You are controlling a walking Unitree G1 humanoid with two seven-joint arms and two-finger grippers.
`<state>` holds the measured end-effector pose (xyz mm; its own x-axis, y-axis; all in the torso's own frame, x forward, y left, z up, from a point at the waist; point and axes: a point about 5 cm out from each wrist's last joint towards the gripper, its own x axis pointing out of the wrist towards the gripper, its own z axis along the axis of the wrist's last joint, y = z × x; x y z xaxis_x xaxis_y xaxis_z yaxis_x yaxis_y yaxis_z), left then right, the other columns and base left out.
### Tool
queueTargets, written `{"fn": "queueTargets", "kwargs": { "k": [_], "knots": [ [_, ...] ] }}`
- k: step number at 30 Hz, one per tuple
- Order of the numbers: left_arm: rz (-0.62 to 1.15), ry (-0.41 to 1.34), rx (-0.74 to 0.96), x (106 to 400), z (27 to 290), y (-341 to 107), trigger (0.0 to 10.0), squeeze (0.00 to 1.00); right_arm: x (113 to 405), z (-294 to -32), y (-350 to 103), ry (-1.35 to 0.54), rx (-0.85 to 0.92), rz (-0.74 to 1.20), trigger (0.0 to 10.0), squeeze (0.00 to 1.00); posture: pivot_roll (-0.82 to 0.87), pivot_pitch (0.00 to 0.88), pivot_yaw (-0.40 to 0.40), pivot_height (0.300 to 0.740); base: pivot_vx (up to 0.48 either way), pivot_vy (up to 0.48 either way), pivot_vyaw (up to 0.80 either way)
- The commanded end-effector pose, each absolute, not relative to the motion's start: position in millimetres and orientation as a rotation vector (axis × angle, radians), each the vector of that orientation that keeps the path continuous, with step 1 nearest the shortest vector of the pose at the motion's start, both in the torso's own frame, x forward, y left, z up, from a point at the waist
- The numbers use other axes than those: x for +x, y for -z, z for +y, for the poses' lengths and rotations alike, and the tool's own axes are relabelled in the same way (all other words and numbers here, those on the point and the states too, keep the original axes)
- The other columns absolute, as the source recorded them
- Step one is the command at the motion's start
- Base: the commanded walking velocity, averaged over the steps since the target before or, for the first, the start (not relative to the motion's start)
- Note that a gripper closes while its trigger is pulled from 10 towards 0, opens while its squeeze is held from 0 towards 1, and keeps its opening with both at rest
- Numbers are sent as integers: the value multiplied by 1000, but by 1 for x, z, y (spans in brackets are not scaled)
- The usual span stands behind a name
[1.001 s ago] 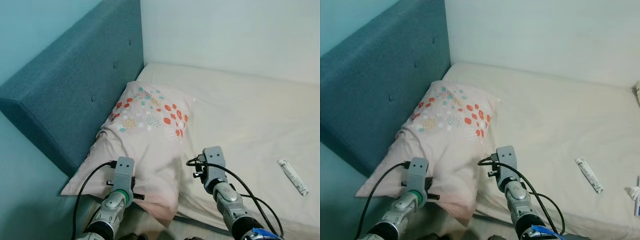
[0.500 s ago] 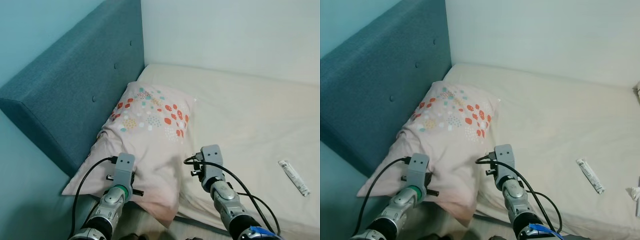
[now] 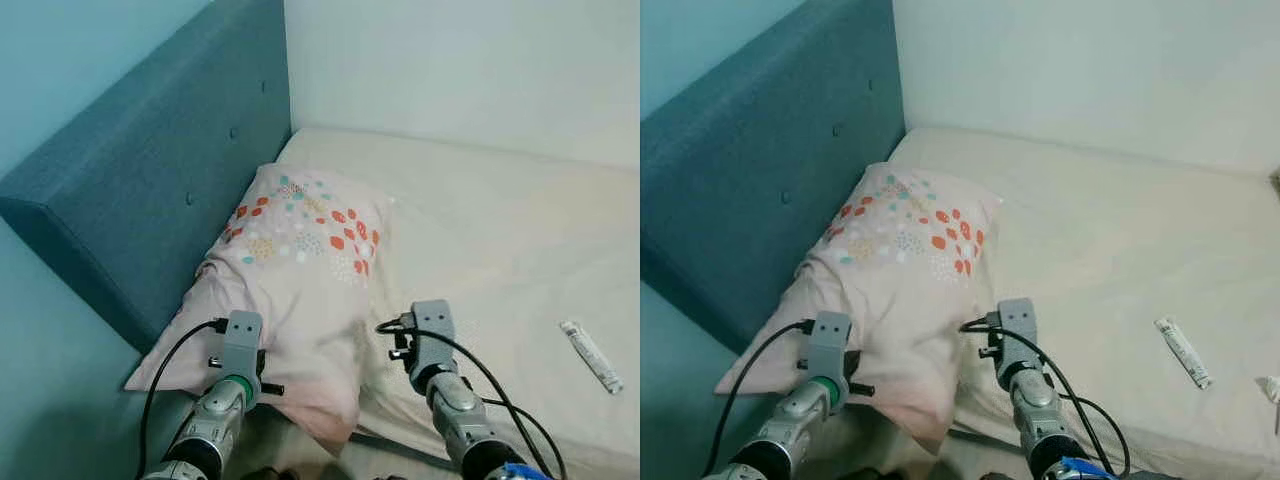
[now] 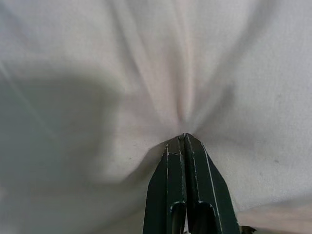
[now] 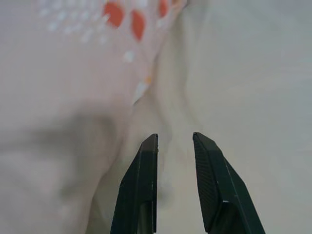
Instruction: Clean up the room
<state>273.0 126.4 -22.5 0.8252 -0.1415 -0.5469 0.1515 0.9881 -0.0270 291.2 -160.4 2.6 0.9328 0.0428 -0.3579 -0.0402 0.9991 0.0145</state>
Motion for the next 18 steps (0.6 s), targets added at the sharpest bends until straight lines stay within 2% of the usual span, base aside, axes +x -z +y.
{"fn": "queueTargets", "kwargs": {
  "k": [1,6,18],
  "knots": [
    [603,148,18,268,129,28,10000,0,293,-153,-3,-47,37,377,10000,0,109,28,88,740,0,0,0],
    [609,100,-22,270,134,26,10000,0,294,-152,-2,-49,33,391,10000,0,101,17,87,740,0,0,0],
    [610,102,-20,269,134,27,10000,0,294,-149,-2,-78,-12,396,10000,0,109,18,83,740,0,0,0]
  ]
}}
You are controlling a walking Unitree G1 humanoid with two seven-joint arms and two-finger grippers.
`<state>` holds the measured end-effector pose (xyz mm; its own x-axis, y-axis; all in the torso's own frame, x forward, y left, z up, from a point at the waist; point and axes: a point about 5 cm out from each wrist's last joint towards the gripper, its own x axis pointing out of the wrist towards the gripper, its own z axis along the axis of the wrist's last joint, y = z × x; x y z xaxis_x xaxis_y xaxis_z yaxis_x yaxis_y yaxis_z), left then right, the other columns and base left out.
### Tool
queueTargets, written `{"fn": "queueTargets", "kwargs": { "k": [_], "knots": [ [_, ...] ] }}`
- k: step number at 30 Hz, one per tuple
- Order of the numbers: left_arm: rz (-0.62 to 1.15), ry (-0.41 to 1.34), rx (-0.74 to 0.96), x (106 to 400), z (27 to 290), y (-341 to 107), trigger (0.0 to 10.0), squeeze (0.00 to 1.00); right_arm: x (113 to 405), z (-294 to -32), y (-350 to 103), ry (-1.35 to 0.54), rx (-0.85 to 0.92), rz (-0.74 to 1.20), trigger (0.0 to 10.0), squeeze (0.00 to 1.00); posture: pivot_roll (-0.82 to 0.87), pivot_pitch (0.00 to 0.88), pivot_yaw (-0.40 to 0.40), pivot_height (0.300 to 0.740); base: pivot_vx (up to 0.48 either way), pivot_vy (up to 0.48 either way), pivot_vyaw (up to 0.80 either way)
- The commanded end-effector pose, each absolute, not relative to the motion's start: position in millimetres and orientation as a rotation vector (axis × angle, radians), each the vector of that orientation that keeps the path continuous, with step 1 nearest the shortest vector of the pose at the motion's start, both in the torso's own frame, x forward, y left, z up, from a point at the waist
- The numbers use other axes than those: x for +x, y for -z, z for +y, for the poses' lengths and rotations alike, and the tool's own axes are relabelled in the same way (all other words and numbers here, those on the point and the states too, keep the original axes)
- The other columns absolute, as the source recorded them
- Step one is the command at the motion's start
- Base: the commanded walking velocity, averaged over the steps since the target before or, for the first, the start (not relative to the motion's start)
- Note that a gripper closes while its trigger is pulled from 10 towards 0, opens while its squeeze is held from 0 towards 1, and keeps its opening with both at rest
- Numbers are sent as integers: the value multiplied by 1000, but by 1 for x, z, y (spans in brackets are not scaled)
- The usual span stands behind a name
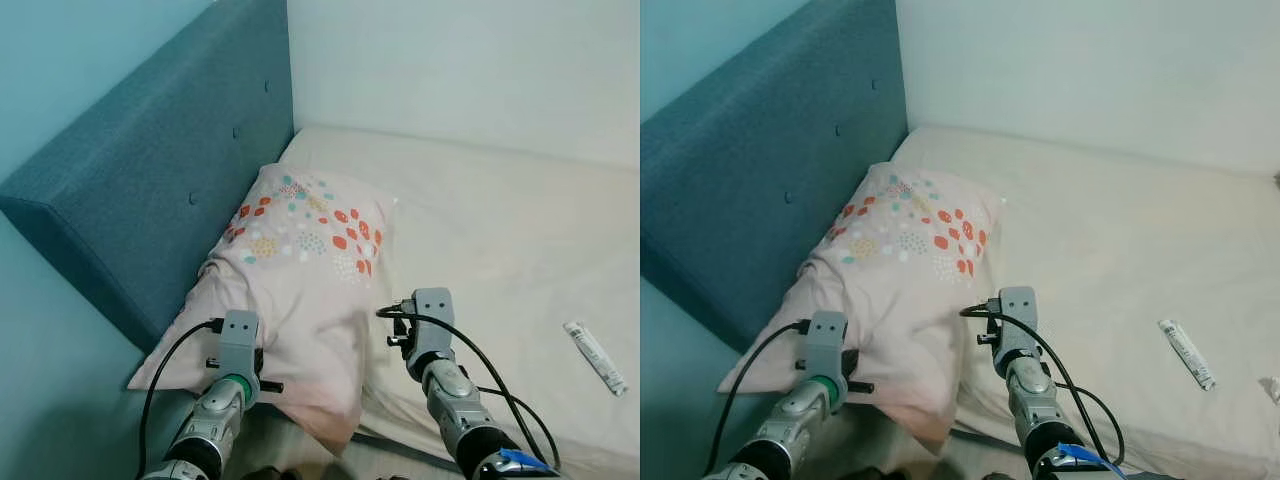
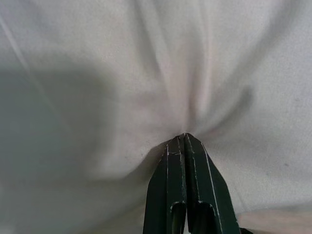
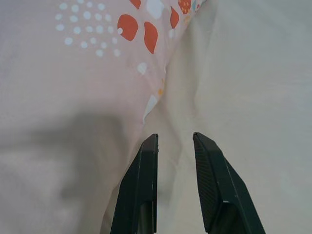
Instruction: Clean up the room
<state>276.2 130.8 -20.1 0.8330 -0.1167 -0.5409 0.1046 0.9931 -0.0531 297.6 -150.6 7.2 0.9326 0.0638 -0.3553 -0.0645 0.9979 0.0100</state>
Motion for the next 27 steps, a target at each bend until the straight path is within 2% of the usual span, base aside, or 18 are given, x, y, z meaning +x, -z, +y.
{"fn": "queueTargets", "kwargs": {
  "k": [1,16,27],
  "knots": [
    [610,102,-20,269,134,27,10000,0,294,-149,-2,-78,-12,396,10000,0,109,18,83,740,0,0,0],
    [599,142,-6,269,133,26,10000,0,291,-143,2,-103,-21,412,10000,0,104,2,97,740,0,0,0],
    [608,96,-44,269,135,27,10000,0,292,-144,-1,-110,-43,389,10000,0,95,0,92,740,0,0,0]
  ]
}}
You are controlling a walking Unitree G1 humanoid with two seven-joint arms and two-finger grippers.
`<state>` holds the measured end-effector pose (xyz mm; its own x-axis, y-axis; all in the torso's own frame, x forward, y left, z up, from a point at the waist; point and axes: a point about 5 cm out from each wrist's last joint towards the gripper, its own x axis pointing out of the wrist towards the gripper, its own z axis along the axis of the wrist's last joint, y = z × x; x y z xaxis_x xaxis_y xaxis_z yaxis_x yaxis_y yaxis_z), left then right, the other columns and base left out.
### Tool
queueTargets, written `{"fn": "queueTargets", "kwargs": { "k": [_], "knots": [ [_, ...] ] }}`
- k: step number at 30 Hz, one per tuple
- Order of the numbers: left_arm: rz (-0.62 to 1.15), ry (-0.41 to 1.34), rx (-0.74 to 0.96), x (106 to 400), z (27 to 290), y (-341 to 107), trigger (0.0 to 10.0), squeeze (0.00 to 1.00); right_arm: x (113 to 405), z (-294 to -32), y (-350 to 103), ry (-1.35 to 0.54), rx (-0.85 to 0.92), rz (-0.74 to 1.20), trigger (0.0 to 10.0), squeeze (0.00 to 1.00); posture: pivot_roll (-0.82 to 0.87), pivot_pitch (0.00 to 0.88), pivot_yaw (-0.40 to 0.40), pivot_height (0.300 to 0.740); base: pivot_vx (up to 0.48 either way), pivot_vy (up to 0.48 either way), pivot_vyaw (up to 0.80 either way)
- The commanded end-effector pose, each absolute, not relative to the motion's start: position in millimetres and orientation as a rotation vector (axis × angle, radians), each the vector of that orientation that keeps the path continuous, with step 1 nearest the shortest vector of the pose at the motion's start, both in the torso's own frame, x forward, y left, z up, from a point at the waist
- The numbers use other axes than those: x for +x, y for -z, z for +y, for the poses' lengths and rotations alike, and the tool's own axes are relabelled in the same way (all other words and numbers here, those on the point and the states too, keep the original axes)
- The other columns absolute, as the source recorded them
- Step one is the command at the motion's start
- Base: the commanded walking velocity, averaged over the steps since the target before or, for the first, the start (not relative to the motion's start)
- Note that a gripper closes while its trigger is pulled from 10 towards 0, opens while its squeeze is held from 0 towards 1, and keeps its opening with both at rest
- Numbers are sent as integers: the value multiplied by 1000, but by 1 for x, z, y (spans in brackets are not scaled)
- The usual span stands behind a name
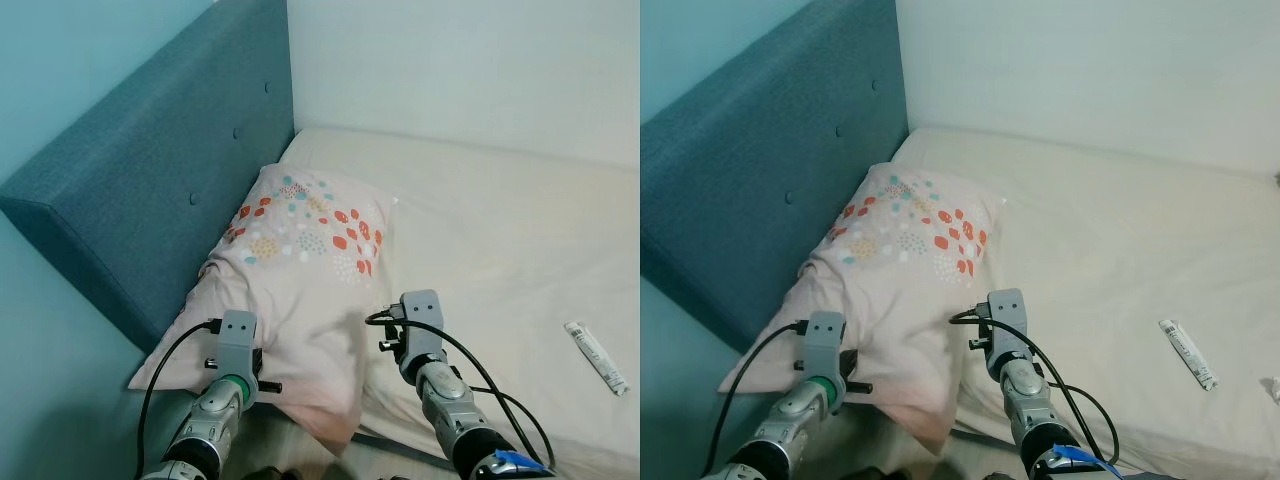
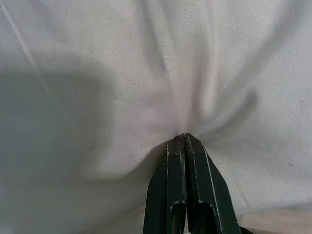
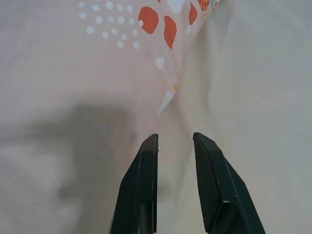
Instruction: Clean up the room
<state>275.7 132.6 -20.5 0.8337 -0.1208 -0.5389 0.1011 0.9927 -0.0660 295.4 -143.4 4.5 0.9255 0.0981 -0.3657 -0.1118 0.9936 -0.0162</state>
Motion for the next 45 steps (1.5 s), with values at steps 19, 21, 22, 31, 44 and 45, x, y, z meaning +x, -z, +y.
{"fn": "queueTargets", "kwargs": {
  "k": [19,21,22,31,44,45],
  "knots": [
    [612,100,-76,268,134,28,10000,0,291,-149,1,-83,-41,402,10000,0,82,0,96,740,0,0,0],
    [614,101,-80,268,134,28,10000,0,291,-149,1,-84,-41,400,10000,0,82,0,96,740,0,0,0],
    [614,98,-88,269,132,28,10000,0,292,-151,0,-85,-44,397,10000,0,87,0,86,740,0,0,0],
    [630,82,-122,268,131,29,10000,0,294,-152,-2,-94,-51,401,10000,0,93,0,80,740,0,0,0],
    [640,83,-106,269,132,29,10000,0,295,-150,-2,-104,-46,409,10000,0,97,0,77,740,0,0,0],
    [635,85,-95,270,132,28,10000,0,295,-150,-1,-110,-48,413,10000,0,97,0,71,740,0,0,0]
  ]
}}
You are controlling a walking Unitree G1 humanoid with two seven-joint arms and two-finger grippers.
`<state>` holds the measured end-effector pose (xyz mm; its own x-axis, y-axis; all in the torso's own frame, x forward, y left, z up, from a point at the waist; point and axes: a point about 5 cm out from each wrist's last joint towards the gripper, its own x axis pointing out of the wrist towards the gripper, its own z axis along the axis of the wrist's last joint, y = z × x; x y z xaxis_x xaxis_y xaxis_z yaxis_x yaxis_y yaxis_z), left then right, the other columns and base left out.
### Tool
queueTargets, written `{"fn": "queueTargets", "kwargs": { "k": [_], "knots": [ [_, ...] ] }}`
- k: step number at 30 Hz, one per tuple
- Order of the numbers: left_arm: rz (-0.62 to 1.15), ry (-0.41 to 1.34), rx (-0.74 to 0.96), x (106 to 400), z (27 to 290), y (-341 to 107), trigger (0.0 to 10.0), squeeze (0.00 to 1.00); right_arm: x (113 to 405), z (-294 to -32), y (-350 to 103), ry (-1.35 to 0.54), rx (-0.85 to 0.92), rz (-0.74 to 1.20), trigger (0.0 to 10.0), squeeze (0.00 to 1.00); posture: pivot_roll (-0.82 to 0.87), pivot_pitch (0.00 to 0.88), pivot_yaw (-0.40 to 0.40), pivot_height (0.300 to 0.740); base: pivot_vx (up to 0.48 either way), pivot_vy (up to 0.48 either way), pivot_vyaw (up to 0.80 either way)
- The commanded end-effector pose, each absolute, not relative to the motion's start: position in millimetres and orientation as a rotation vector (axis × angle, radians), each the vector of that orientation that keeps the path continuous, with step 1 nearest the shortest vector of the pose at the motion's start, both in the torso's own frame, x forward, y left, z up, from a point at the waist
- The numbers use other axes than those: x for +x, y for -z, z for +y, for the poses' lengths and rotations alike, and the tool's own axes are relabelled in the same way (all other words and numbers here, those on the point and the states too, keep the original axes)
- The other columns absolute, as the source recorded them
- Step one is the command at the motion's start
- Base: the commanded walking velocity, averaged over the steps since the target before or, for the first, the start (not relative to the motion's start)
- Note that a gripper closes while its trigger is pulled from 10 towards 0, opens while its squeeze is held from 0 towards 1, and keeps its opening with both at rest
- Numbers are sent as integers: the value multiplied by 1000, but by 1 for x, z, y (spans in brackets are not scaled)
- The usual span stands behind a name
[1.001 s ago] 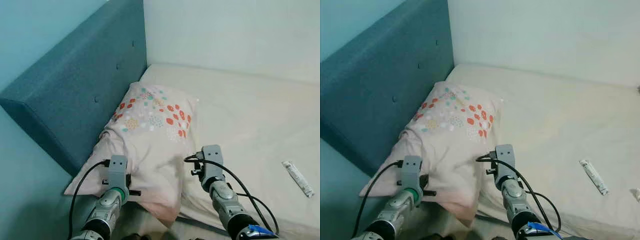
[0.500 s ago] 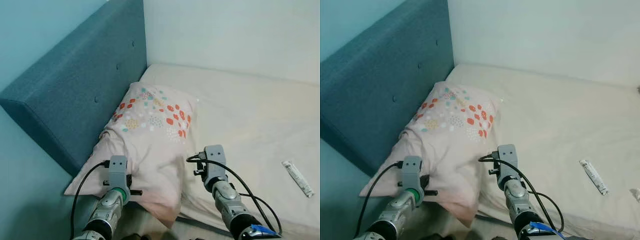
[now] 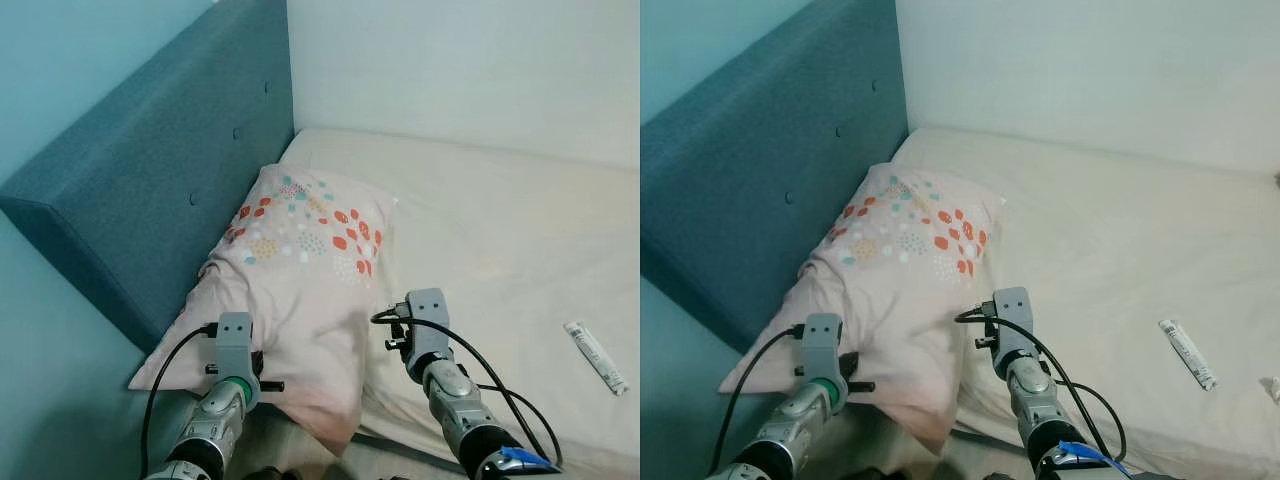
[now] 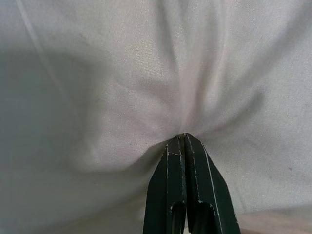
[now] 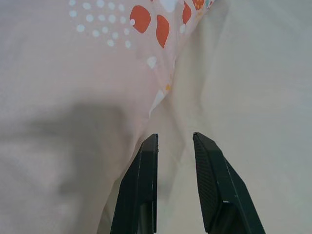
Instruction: Clean up the room
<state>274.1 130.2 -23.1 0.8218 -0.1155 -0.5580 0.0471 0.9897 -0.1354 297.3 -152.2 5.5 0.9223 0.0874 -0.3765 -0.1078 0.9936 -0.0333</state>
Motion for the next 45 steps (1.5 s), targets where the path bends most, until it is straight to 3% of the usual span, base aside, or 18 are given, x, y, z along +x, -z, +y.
{"fn": "queueTargets", "kwargs": {
  "k": [1,10,16,21,28,37,45],
  "knots": [
    [635,85,-95,270,132,28,10000,0,295,-150,-1,-110,-48,413,10000,0,97,0,71,740,0,0,0],
    [635,63,-70,279,136,22,10000,0,290,-151,3,-103,-38,430,10000,0,85,0,81,740,0,0,0],
    [614,139,-35,280,127,19,10000,0,290,-151,2,-110,-62,409,10000,0,74,0,79,740,0,0,0],
    [656,134,-72,267,127,31,10000,0,292,-157,-3,-102,-55,370,10000,0,89,0,73,740,0,0,0],
    [646,78,-124,267,132,30,10000,0,289,-139,4,-238,-155,421,10000,0,81,0,78,740,0,0,0],
    [652,84,-102,272,134,27,10000,0,301,-165,-12,15,43,331,10000,0,100,0,80,740,0,0,0],
    [516,-4,-28,284,149,12,10000,0,307,-155,-22,-26,87,256,10000,0,110,0,81,740,0,0,0]
  ]
}}
